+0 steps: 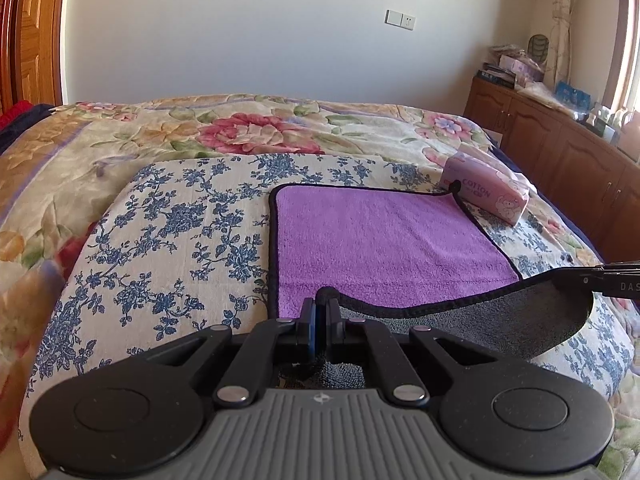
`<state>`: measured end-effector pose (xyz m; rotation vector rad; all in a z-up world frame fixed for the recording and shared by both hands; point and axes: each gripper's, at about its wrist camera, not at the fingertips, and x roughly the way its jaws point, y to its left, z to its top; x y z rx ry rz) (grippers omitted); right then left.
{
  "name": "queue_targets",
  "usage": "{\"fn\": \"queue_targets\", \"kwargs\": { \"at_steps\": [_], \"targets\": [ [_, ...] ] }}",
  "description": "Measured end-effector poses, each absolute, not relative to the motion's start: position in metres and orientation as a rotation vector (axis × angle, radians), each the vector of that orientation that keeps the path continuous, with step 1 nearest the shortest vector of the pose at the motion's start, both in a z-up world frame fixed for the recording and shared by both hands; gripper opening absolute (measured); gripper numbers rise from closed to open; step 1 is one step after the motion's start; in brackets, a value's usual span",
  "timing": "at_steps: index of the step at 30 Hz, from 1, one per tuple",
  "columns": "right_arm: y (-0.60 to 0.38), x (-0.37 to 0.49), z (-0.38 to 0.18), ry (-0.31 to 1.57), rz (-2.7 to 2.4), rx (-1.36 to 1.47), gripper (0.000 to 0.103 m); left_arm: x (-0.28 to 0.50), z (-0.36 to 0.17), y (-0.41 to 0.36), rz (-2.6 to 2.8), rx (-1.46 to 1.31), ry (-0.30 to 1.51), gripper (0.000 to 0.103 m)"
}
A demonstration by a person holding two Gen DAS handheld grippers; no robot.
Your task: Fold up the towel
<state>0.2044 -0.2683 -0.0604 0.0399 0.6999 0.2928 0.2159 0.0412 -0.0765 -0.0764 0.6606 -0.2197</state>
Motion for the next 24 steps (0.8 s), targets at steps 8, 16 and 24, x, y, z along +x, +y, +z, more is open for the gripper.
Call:
{"fn": "queue_targets", "kwargs": {
  "at_steps": [8, 16, 24],
  "targets": [
    [-0.264, 0.208, -0.055, 0.664, 0.301, -0.003, 0.004, 0.219, -0.067, 0.037, -0.228, -0.073, 0.63, 0.005],
    [-0.263, 0.212, -0.047, 0.627, 0.296, -0.015, 0.004, 0.224, -0.057, 0.037, -0.222, -0.07, 0.614, 0.005],
    [-0.26, 0.221, -0.042, 0.599, 0.3, -0.032, 0.004, 0.23, -0.052, 0.034, -0.215, -0.045, 0.609, 0.005]
  ]
}}
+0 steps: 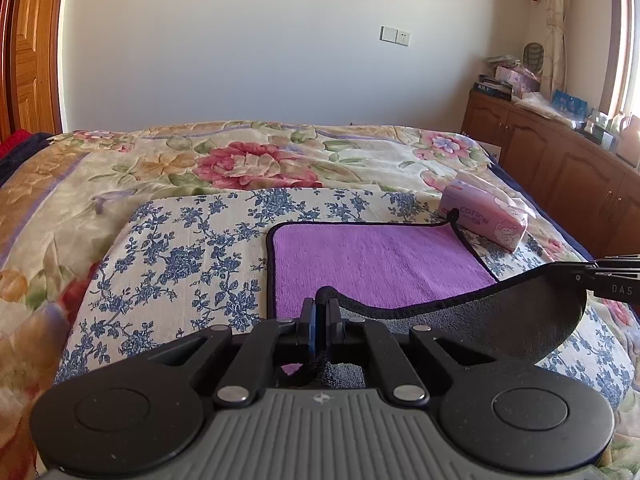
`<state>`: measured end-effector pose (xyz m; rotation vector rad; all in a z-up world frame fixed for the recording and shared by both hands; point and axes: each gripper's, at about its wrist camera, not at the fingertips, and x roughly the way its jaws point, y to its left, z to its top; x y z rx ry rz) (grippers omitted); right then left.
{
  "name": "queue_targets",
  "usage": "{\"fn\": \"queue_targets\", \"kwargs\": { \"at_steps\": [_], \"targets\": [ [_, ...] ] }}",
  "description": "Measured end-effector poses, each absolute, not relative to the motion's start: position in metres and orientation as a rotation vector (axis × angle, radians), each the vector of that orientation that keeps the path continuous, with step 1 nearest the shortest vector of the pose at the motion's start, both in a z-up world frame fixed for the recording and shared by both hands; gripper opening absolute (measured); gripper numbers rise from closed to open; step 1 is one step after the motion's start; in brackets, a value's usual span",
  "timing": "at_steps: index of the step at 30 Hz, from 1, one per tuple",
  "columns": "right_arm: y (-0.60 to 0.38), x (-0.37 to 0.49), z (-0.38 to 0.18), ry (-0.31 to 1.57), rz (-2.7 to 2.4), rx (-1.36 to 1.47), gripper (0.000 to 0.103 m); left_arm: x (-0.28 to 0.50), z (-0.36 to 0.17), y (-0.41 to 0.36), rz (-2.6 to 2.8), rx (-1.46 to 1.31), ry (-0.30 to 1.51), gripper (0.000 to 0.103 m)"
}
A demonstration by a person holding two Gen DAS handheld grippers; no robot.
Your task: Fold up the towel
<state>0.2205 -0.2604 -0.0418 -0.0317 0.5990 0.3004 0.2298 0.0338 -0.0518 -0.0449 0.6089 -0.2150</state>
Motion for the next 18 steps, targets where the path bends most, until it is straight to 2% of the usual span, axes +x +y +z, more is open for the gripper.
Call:
{"fn": "queue_targets", "kwargs": {
  "at_steps": [18],
  "targets": [
    [-0.258, 0.242, -0.039, 0.57, 0.305, -0.071, 0.004, 0.251, -0.047, 0.026, -0.205, 0.005, 0.611, 0.005]
  ]
}}
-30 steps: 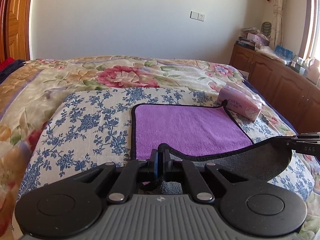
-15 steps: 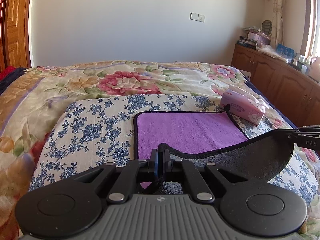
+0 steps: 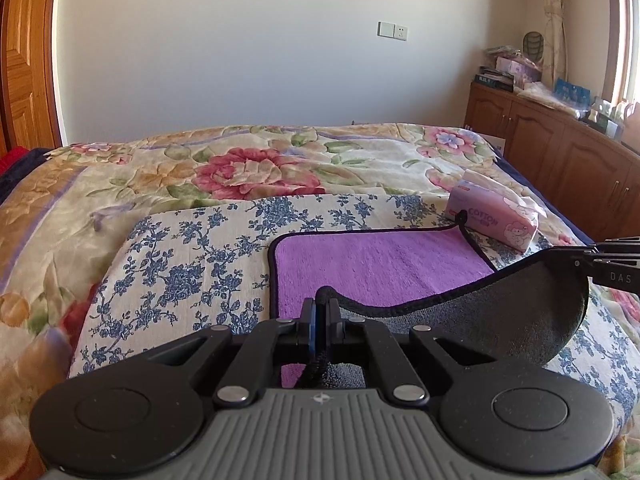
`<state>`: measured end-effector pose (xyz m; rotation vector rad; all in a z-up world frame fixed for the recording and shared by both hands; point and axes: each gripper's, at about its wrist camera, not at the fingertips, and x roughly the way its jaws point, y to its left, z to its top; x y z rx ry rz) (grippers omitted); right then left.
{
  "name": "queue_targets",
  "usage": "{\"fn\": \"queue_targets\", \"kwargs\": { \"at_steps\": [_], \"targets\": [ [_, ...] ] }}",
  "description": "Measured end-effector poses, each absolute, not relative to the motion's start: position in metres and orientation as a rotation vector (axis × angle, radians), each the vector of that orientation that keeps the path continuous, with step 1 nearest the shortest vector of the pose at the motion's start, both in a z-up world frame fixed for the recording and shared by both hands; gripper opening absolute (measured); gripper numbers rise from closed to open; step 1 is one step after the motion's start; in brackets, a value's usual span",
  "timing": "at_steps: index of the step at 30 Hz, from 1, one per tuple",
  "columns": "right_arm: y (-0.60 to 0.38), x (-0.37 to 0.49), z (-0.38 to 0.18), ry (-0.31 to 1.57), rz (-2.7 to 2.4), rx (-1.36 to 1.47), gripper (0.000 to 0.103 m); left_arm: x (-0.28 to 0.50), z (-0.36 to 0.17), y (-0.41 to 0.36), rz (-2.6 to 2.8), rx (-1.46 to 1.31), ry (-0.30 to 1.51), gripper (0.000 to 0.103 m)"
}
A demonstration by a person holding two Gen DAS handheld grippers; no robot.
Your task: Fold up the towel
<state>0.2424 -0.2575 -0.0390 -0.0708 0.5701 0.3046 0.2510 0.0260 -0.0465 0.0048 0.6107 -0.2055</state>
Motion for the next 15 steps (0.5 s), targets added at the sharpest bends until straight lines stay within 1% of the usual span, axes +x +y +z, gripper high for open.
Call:
{"fn": "queue_targets", "kwargs": {
  "at_steps": [15],
  "targets": [
    [-0.257, 0.255, -0.036, 0.548, 0.307, -0.093, 0.004, 0.267, -0.043, 0.019, -0.206, 0.035, 0.607, 0.005]
  ]
}}
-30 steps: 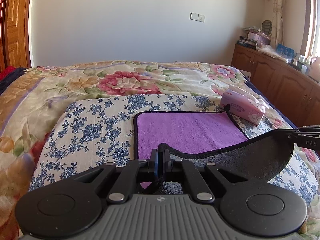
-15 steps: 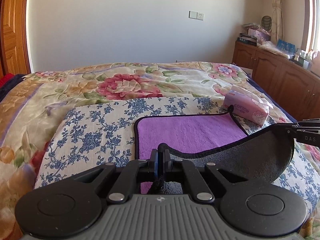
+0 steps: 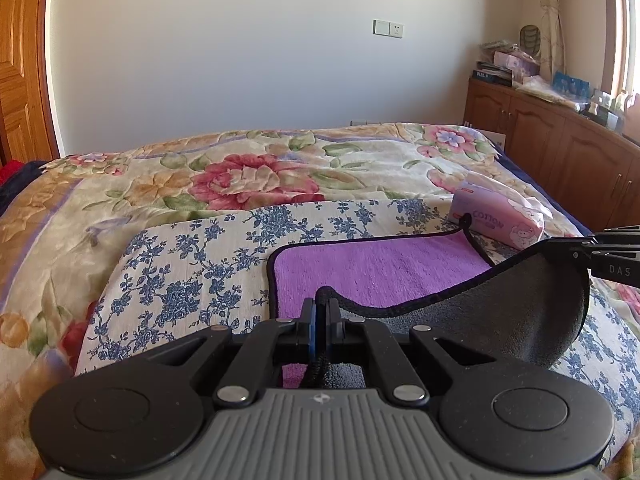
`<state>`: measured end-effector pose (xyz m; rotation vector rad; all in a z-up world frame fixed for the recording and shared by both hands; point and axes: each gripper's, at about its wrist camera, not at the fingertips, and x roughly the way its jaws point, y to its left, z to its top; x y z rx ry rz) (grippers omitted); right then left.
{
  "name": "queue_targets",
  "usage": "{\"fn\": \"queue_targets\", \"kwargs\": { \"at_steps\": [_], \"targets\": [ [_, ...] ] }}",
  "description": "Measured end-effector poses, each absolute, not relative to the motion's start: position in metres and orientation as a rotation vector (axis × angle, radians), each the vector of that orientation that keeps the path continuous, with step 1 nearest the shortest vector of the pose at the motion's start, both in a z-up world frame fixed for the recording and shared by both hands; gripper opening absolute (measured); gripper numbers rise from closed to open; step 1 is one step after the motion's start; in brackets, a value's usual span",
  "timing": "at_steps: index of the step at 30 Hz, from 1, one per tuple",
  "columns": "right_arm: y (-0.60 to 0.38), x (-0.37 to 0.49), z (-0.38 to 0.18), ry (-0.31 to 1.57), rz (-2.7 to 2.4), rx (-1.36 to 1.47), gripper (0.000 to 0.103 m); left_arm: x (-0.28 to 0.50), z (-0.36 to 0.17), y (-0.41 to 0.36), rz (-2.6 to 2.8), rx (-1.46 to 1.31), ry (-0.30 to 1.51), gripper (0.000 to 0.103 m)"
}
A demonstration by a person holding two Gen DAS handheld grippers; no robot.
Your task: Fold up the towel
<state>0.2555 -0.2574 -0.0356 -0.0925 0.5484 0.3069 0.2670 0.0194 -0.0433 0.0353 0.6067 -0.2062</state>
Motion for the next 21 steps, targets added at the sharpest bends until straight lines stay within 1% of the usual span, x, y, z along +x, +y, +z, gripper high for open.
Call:
{"fn": "queue_targets", "kwargs": {
  "at_steps": [21],
  "targets": [
    [-0.265, 0.285, -0.035, 0.513, 0.296, -0.114, 0.004, 0.304, -0.037, 0.017, -0.198, 0.031, 0.561, 0.005]
  ]
}}
